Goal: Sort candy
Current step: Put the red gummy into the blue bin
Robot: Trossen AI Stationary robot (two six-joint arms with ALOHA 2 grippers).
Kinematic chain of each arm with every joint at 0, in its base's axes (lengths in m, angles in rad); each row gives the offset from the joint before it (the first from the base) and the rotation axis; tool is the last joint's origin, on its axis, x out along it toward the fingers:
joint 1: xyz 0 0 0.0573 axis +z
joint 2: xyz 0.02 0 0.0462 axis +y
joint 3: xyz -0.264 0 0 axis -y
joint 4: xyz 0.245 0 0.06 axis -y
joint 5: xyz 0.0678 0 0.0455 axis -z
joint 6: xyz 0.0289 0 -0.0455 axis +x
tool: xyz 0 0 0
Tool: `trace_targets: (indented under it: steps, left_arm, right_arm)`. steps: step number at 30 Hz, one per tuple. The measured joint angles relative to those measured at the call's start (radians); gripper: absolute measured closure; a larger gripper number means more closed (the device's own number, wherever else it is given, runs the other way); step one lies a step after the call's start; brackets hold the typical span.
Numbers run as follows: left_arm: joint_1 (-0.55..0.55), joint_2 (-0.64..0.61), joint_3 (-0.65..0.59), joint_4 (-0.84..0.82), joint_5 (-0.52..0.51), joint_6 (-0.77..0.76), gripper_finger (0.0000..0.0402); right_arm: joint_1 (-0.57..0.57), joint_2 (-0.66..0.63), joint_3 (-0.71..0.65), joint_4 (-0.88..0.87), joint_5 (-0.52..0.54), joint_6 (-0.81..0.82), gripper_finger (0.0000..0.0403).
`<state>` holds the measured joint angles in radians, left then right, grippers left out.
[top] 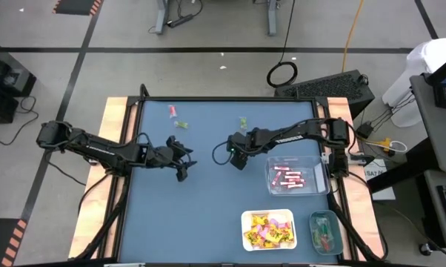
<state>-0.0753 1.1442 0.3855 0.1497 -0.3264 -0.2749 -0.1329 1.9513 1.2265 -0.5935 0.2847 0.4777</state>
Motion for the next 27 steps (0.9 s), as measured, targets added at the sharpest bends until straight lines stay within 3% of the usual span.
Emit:
trace_targets:
  steps: [6, 18, 27]
  left_arm:
    - [0.000, 0.000, 0.000, -0.001, 0.000, 0.002, 0.0152]
    - [0.000, 0.000, 0.000, -0.002, 0.000, 0.019, 0.0152]
    - [0.000, 0.000, 0.000, -0.002, 0.000, 0.020, 0.0152]
  right_arm:
    - [0.001, 0.008, 0.002, 0.006, 0.001, -0.018, 0.0168]
    - [0.004, 0.001, 0.001, -0.002, -0.005, 0.004, 0.0296]
    - [0.013, -0.014, 0.038, -0.088, -0.131, -0.003, 0.0342]
